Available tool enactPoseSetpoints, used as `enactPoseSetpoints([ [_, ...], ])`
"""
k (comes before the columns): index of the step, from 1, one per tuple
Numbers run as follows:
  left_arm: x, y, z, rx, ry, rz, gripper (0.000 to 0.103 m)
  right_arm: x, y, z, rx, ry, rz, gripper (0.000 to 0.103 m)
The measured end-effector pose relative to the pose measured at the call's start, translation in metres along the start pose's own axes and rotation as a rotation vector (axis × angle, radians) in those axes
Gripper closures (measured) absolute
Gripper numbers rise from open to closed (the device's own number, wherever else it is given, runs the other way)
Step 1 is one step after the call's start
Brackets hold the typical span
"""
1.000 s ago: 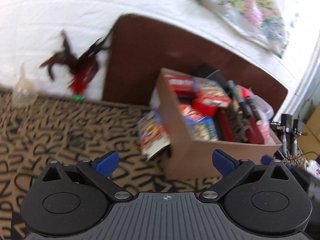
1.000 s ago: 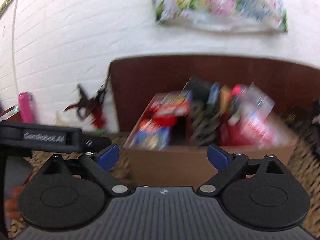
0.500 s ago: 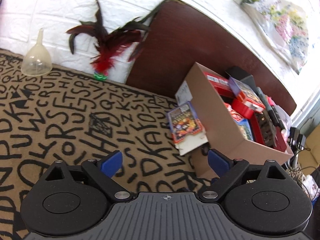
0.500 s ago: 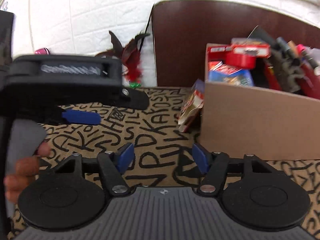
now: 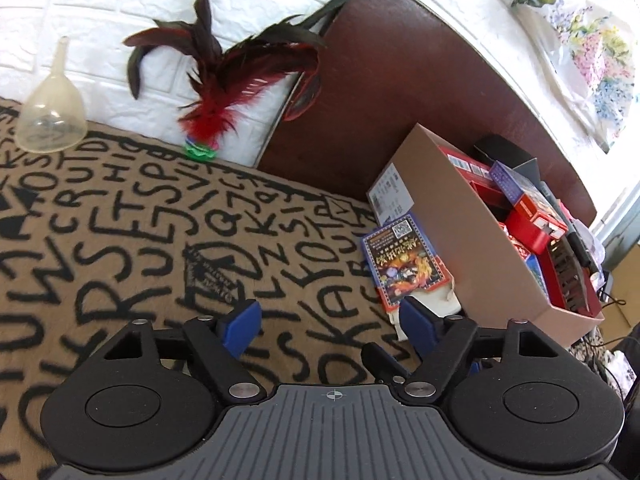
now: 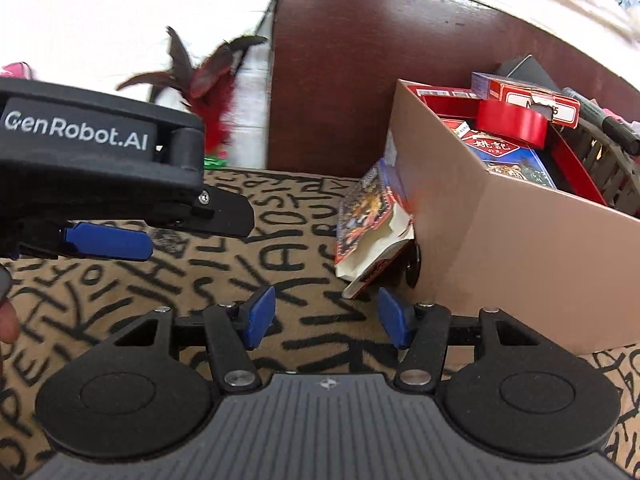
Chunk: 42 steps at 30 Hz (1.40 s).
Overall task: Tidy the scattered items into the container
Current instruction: 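Move both grippers toward the small card box beside the cardboard box, then grasp the small card box with the right gripper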
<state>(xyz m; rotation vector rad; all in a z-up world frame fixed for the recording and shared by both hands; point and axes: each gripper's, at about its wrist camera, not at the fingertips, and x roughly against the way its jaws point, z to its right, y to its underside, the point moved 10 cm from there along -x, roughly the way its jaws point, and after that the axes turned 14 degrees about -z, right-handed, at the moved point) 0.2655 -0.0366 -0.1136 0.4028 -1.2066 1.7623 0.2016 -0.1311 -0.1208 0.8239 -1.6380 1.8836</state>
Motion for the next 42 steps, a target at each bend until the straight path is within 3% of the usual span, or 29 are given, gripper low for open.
enactPoseSetpoints([
  [9, -0.015, 0.0, -0.036, 0.04, -0.02, 0.048, 0.026, 0.0, -0.004, -0.004, -0.032, 0.079, 0.066, 0.044],
  [14, -0.012, 0.006, -0.036, -0.006, -0.014, 0.087, 0.026, -0.006, -0.002, -0.008, -0.011, 0.16, 0.06, 0.044],
  [16, -0.01, 0.007, -0.035, -0.022, -0.025, 0.088, 0.025, -0.006, -0.001, -0.005, -0.021, 0.181, 0.061, 0.052],
  [18, -0.009, 0.007, -0.034, -0.01, -0.013, 0.083, 0.023, -0.006, -0.001, 0.001, -0.055, 0.202, 0.067, 0.07],
  [20, -0.008, 0.007, -0.037, 0.017, 0.009, 0.079, 0.022, -0.006, -0.003, 0.008, -0.088, 0.21, 0.069, 0.081],
  [26, -0.004, 0.008, -0.038, 0.043, 0.031, 0.066, 0.02, -0.009, -0.002, 0.015, -0.114, 0.181, 0.052, 0.102],
  [33, 0.0, 0.006, -0.039, 0.09, 0.073, 0.05, 0.015, 0.007, 0.013, -0.014, 0.042, 0.094, 0.043, 0.103],
  [38, 0.004, 0.008, -0.03, 0.09, 0.112, 0.027, 0.014, 0.017, 0.028, -0.025, 0.115, 0.078, 0.032, 0.103],
  [42, 0.018, 0.009, -0.011, 0.07, 0.191, 0.038, 0.012, 0.021, 0.031, -0.028, 0.133, 0.071, 0.03, 0.103],
])
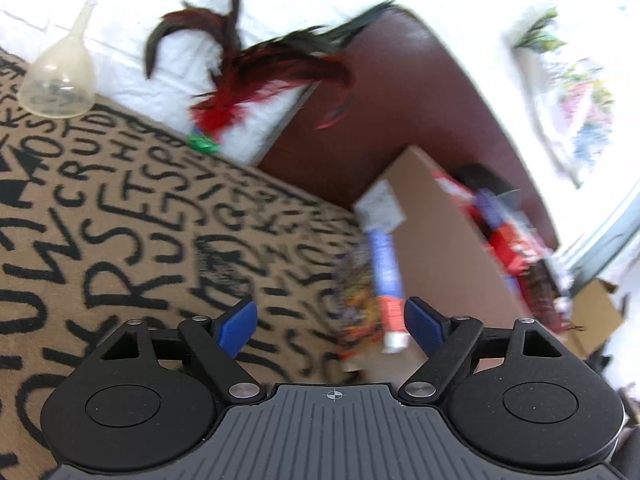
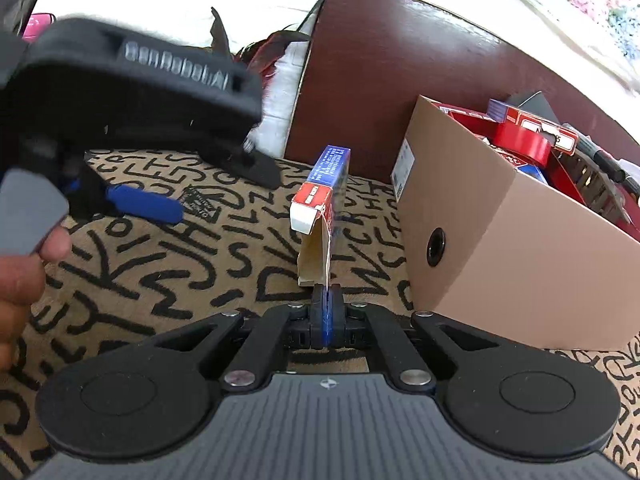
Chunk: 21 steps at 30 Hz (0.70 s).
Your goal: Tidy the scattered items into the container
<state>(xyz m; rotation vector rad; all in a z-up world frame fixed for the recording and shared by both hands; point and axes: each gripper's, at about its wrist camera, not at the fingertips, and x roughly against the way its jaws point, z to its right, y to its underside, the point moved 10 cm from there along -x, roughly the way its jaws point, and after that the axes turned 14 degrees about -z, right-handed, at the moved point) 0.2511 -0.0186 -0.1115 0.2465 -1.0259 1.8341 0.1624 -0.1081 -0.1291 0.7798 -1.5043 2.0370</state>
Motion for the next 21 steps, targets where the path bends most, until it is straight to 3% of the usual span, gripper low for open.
enactPoseSetpoints([
  [7, -0.011, 0.012, 0.02, -0.025, -0.013, -0.04, 0.012, 0.018, 0.016, -0.008, 0.073, -0.017, 0.016, 0.103],
  [9, -0.019, 0.017, 0.022, -0.019, -0.006, -0.079, 0.02, 0.024, 0.022, -0.008, 0.091, -0.019, 0.02, 0.102],
  [11, -0.027, 0.023, 0.019, -0.004, -0.005, -0.126, 0.051, 0.029, 0.026, -0.008, 0.093, -0.043, 0.022, 0.101],
  [13, -0.029, 0.031, 0.011, 0.031, -0.003, -0.15, 0.054, 0.035, 0.03, -0.006, 0.089, -0.064, 0.025, 0.093],
  [17, -0.021, 0.036, -0.003, 0.103, -0.022, -0.129, 0.051, 0.048, 0.038, -0.003, 0.056, -0.14, 0.035, 0.042],
  [19, -0.019, 0.035, -0.009, 0.127, -0.037, -0.124, 0.039, 0.052, 0.04, -0.006, 0.06, -0.175, 0.042, 0.04],
  [21, -0.017, 0.033, -0.012, 0.143, -0.022, -0.126, 0.036, 0.054, 0.039, -0.009, 0.069, -0.188, 0.045, 0.04],
])
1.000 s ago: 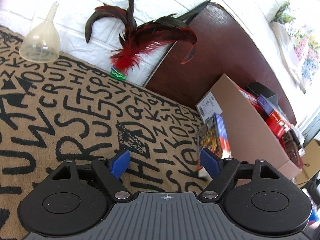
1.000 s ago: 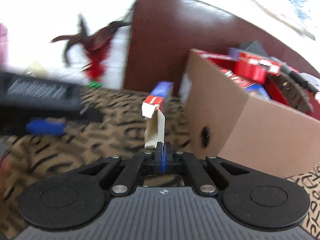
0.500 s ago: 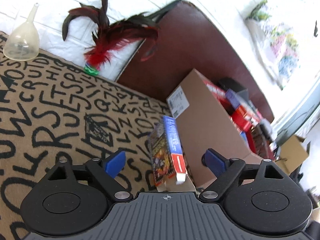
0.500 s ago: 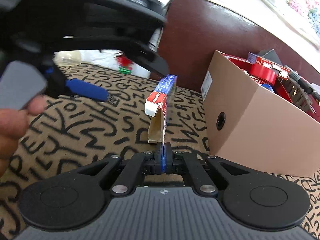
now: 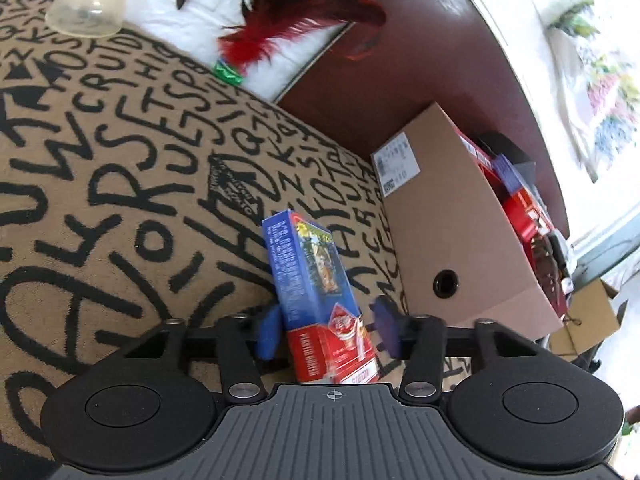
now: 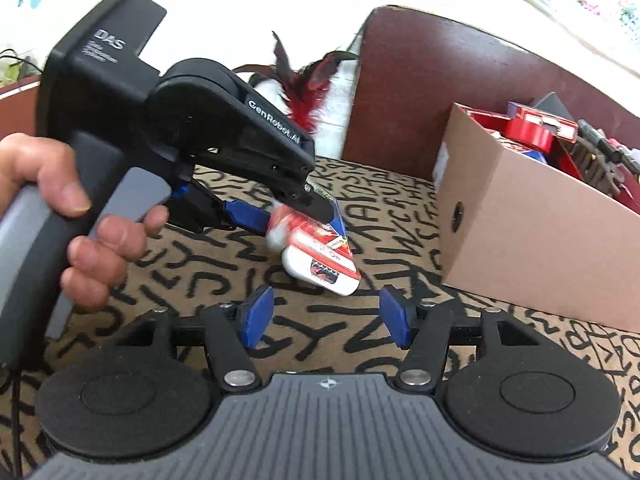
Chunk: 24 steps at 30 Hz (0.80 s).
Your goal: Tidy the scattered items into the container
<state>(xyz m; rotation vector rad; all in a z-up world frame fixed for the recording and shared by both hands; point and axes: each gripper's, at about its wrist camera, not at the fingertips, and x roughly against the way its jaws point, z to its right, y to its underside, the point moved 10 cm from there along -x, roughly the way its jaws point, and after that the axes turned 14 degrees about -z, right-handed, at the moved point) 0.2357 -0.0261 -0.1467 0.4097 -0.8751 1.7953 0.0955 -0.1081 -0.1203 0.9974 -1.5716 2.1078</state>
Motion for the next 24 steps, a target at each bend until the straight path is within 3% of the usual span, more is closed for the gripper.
enactPoseSetpoints([
  [5, 0.002, -0.002, -0.005, -0.011, 0.01, -0.011, 0.038, -0.004, -0.007, -0.003, -0.018, -0.058, -0.005, 0.031],
  [13, 0.0, -0.006, -0.009, -0.019, 0.05, -0.017, 0.043, -0.026, -0.033, -0.009, -0.005, -0.087, -0.001, 0.025],
  [18, -0.004, -0.01, -0.014, -0.034, 0.047, -0.028, 0.056, -0.055, -0.04, -0.002, -0.064, -0.134, -0.057, 0.026],
  [19, -0.004, -0.011, -0.014, -0.037, 0.041, -0.03, 0.058, -0.06, -0.04, 0.0, -0.083, -0.149, -0.078, 0.027],
  [20, -0.005, -0.01, -0.014, -0.04, 0.042, -0.032, 0.058, -0.063, -0.039, 0.001, -0.104, -0.162, -0.091, 0.036],
  [24, -0.005, -0.003, -0.006, -0.058, 0.017, -0.048, 0.069, -0.059, -0.036, 0.005, -0.131, -0.169, -0.094, 0.036],
])
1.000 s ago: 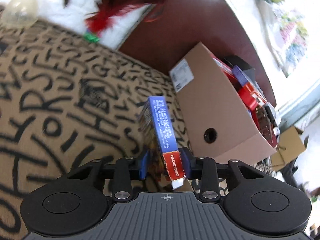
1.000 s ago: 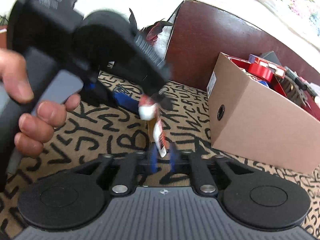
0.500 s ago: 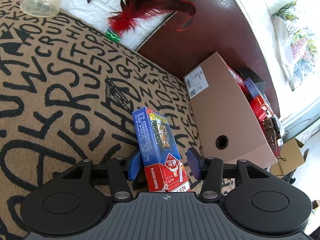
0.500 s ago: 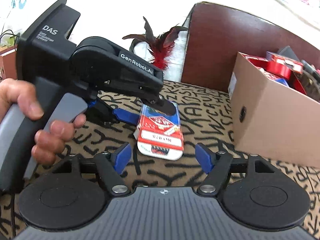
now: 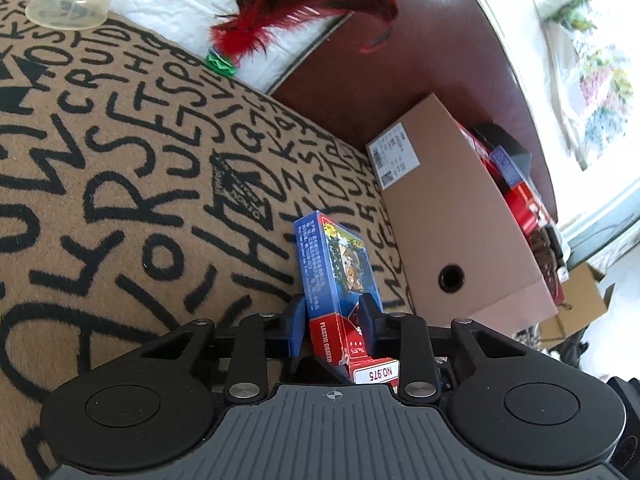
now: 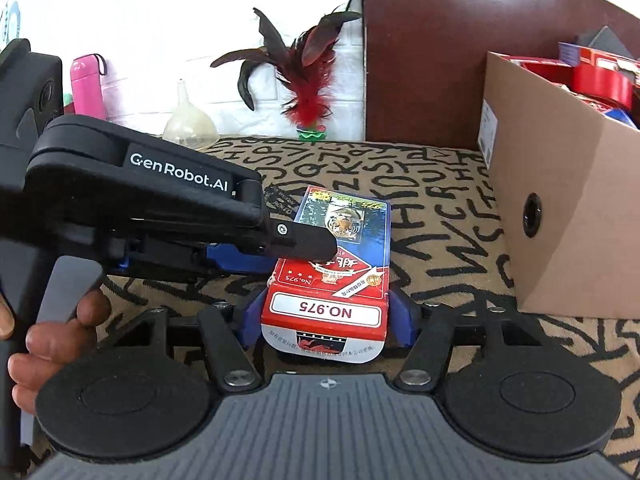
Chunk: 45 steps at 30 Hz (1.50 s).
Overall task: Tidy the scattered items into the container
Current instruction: 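Carry the card boxes over the cardboard box and open both grippers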
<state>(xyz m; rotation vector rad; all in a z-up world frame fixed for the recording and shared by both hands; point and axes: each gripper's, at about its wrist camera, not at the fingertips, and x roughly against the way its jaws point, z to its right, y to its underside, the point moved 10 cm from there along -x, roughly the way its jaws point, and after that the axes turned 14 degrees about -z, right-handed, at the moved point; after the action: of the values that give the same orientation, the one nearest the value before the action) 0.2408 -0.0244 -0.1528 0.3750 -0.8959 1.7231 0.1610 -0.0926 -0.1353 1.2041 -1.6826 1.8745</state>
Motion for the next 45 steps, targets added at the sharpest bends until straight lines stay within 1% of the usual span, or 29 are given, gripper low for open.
enactPoseSetpoints([
  [2, 0.003, 0.005, 0.011, -0.02, -0.016, -0.001, 0.069, 0.006, 0.004, 0.001, -0.007, 0.0, 0.002, 0.037],
  [6, 0.015, 0.013, 0.043, -0.056, -0.012, 0.017, 0.069, 0.032, 0.011, 0.007, -0.019, 0.003, 0.038, 0.037],
  [13, 0.045, 0.017, 0.125, -0.193, -0.016, 0.107, 0.069, 0.103, 0.003, 0.03, -0.026, 0.02, 0.185, 0.037],
  [19, 0.039, 0.01, 0.186, -0.262, 0.004, 0.128, 0.068, 0.154, -0.009, 0.065, -0.046, 0.06, 0.295, 0.037],
  [24, 0.021, -0.007, 0.232, -0.309, 0.04, 0.115, 0.067, 0.179, -0.02, 0.104, -0.059, 0.119, 0.351, 0.036],
  [29, -0.003, -0.033, 0.272, -0.35, 0.076, 0.118, 0.064, 0.196, -0.04, 0.148, -0.077, 0.188, 0.401, 0.036],
  [31, -0.014, -0.048, 0.281, -0.342, 0.093, 0.115, 0.063, 0.197, -0.052, 0.164, -0.073, 0.214, 0.41, 0.036],
  [32, -0.019, -0.056, 0.283, -0.333, 0.099, 0.113, 0.06, 0.197, -0.058, 0.171, -0.068, 0.228, 0.413, 0.036],
  [35, -0.035, -0.08, 0.289, -0.323, 0.101, 0.11, 0.057, 0.189, -0.078, 0.192, -0.055, 0.26, 0.422, 0.036],
  [37, -0.044, -0.094, 0.291, -0.323, 0.097, 0.109, 0.057, 0.183, -0.09, 0.204, -0.054, 0.274, 0.427, 0.036],
  [39, -0.054, -0.105, 0.29, -0.317, 0.085, 0.114, 0.053, 0.175, -0.1, 0.212, -0.054, 0.282, 0.427, 0.036],
  [40, -0.058, -0.111, 0.287, -0.311, 0.074, 0.114, 0.044, 0.171, -0.104, 0.215, -0.054, 0.286, 0.425, 0.036],
  [41, -0.061, -0.115, 0.283, -0.297, 0.062, 0.12, 0.027, 0.166, -0.109, 0.218, -0.052, 0.291, 0.421, 0.036],
  [43, -0.06, -0.119, 0.273, -0.262, 0.05, 0.152, 0.008, 0.155, -0.115, 0.22, -0.034, 0.299, 0.402, 0.033],
  [44, -0.057, -0.12, 0.268, -0.253, 0.051, 0.17, 0.007, 0.152, -0.116, 0.221, -0.023, 0.306, 0.395, 0.026],
  [45, -0.055, -0.12, 0.264, -0.255, 0.052, 0.178, 0.007, 0.151, -0.115, 0.22, -0.013, 0.316, 0.397, 0.021],
])
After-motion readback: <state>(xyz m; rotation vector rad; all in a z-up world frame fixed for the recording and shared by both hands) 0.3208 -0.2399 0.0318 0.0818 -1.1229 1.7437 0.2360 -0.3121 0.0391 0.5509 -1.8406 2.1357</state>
